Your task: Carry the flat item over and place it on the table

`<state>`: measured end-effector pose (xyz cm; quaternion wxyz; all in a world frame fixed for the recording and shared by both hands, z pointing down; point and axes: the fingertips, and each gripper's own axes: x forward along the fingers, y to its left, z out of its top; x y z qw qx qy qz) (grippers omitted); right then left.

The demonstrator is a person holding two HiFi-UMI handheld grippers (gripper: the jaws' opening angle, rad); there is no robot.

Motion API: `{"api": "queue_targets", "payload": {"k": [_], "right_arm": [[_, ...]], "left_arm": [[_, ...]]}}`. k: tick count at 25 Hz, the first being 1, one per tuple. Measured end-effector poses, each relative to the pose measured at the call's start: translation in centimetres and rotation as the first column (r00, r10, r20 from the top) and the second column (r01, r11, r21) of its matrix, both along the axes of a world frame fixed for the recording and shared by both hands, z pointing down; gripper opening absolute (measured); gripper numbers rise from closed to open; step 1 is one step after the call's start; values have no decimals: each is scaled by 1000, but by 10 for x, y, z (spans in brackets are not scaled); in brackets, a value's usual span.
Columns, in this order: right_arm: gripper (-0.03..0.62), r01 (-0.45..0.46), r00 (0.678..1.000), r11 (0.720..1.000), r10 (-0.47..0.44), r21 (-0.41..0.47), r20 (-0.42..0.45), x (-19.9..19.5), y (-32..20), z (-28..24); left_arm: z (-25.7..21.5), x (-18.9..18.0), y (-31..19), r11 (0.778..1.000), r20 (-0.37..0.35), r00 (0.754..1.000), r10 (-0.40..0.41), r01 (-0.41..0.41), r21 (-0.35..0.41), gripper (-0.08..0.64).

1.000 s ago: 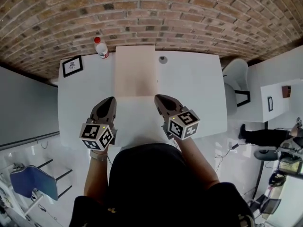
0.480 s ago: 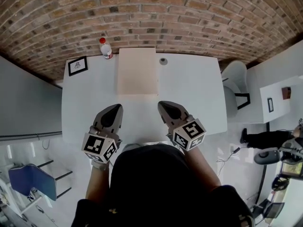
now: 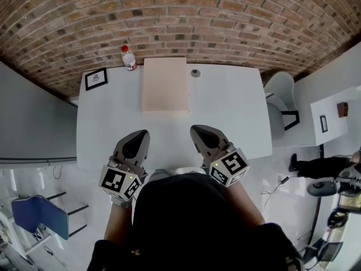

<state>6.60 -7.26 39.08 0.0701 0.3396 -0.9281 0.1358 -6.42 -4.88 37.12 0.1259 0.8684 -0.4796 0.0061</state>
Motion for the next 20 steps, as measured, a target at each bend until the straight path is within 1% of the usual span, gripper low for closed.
{"api": "queue_targets", "payload": {"k": [6,14,20], "right_arm": [[11,-28,999,999,28,33,-18,7,6,-6],[11,-30,999,999,31,22,-17,9,11,-1],[11,-35,999,999,35,19,-13,12,12,0]], "left_arm": [[-1,4,6,1000,1,1000,0,0,6,3],[-8,8,7,999,16,1000,4,-5,34,4],[-9,12,8,999,16,1000,6,-7,37,3]]}}
